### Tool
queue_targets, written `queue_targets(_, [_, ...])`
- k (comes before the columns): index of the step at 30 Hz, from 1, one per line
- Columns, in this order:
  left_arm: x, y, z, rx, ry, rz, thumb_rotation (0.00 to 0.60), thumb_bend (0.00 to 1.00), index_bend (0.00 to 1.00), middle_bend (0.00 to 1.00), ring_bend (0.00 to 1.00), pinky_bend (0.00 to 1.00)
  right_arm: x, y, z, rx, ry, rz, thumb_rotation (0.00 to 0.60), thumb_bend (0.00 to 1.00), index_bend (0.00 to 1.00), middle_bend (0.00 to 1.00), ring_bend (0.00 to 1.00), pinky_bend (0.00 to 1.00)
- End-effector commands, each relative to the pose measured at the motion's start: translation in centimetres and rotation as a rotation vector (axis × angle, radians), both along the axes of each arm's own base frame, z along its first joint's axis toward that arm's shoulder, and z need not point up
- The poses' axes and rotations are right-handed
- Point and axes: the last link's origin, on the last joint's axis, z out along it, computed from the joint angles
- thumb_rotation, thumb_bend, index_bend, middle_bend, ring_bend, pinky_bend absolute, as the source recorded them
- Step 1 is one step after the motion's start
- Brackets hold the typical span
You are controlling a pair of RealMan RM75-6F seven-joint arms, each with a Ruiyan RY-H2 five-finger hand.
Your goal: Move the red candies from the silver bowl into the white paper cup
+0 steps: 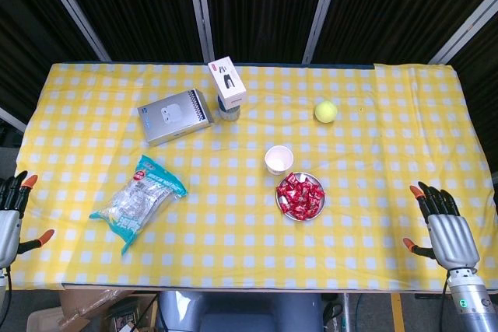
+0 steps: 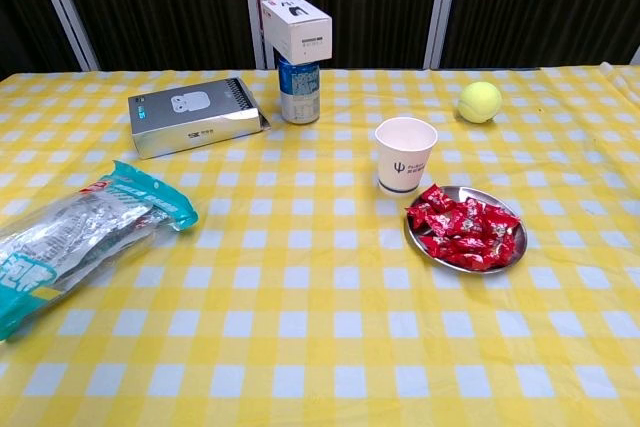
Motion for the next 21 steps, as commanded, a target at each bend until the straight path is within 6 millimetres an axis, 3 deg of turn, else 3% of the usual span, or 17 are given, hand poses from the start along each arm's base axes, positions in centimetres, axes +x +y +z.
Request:
queue_targets(1, [0.0, 0.0, 0.0, 0.001, 0.0, 0.0, 0.6, 0.04, 0.0, 0.0, 0.0, 0.0, 0.0, 0.0, 0.0, 0.0, 0.0, 0.0, 0.6, 0.25, 0.0, 0.0, 0.0, 0.0])
queue_targets(14, [0.0, -0.1, 0.1, 0.004, -0.006, 0.002, 0.6, 0.04, 0.0, 0.0, 0.0, 0.0, 0.7, -0.1, -0.2, -0.008, -0.022, 0.025, 0.6, 0.25, 0.0, 0.0, 0.0, 0.0])
queue_targets(19, [0.1, -0.1, 0.1, 0.007, -0.016, -0.005, 0.6, 0.04, 0.0, 0.0, 0.0, 0.0, 2.7, -0.8, -0.2, -0.046, -0.036, 0.118, 0.6, 0.23, 0.0, 0.0, 0.01, 0.28])
queue_targets(21, [0.2, -0.2, 0.1, 0.005, -0.019, -0.008, 0.6, 0.04, 0.0, 0.0, 0.0, 0.0, 3.9, -1.2, -0.5, -0.064, -0.034, 0.177, 0.6, 0.23, 0.0, 0.0, 0.04, 0.34])
